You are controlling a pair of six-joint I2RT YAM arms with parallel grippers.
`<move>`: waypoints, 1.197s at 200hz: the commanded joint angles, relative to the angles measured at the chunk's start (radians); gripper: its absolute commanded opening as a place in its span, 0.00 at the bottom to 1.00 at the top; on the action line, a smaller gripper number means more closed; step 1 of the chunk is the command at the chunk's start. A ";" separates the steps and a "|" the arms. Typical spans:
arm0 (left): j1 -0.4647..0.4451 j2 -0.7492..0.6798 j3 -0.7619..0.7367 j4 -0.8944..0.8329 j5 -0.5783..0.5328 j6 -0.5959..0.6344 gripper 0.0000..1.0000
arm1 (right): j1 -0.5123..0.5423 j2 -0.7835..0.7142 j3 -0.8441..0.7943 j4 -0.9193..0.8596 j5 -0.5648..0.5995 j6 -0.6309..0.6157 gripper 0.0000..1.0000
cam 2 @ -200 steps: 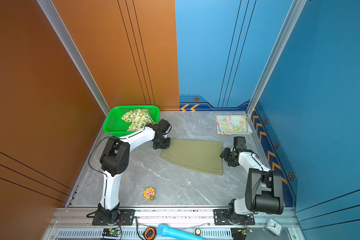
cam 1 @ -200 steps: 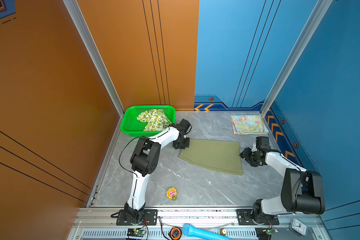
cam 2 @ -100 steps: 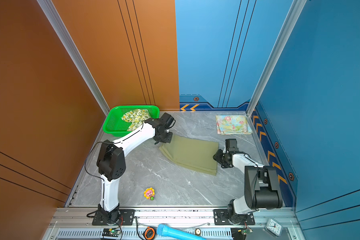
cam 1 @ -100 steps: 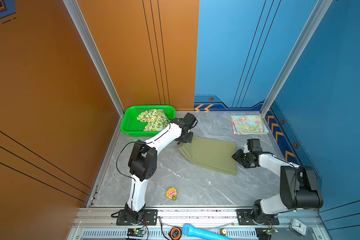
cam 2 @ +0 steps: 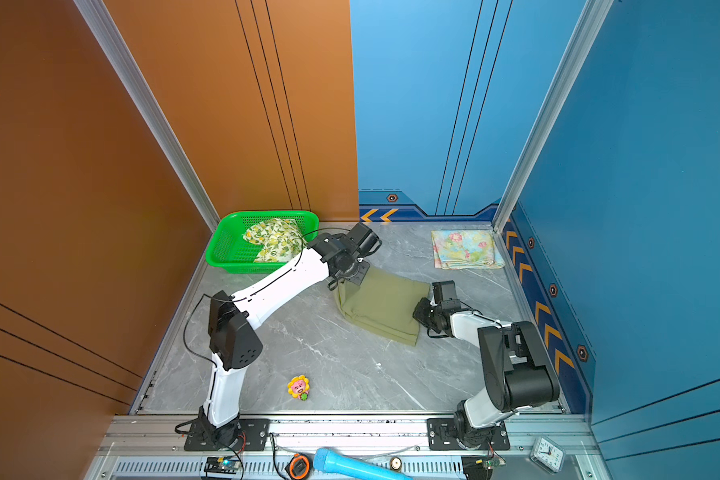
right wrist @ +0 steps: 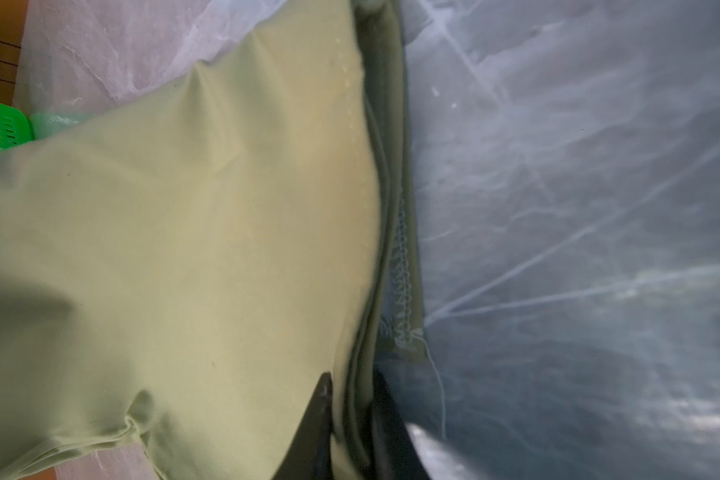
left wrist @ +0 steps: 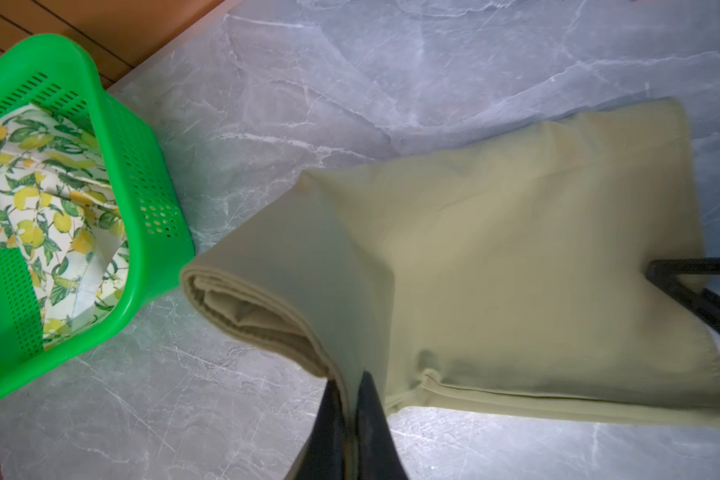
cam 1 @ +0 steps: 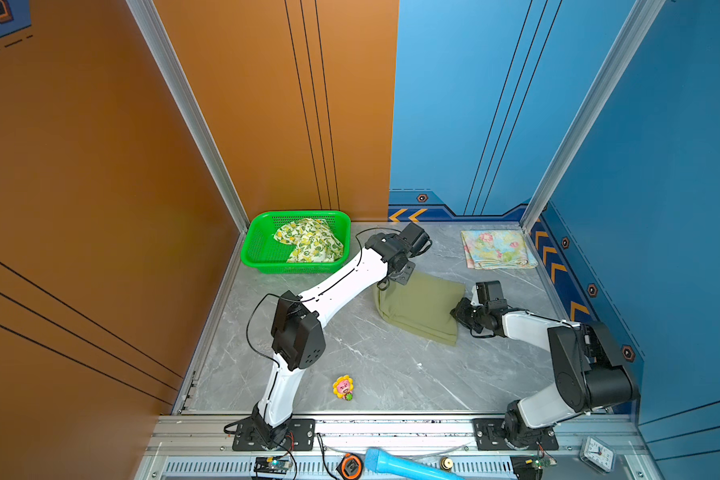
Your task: Fold and stack the skirts
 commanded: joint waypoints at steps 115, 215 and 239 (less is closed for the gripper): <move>-0.021 0.067 0.103 -0.072 0.150 -0.048 0.00 | 0.039 -0.006 -0.020 -0.017 0.100 0.043 0.16; 0.096 -0.064 -0.111 -0.036 0.219 -0.099 0.00 | -0.106 -0.219 0.083 -0.380 0.164 -0.108 0.55; 0.094 -0.064 -0.124 -0.032 0.213 -0.098 0.00 | -0.080 -0.289 0.129 -0.409 0.197 -0.099 0.60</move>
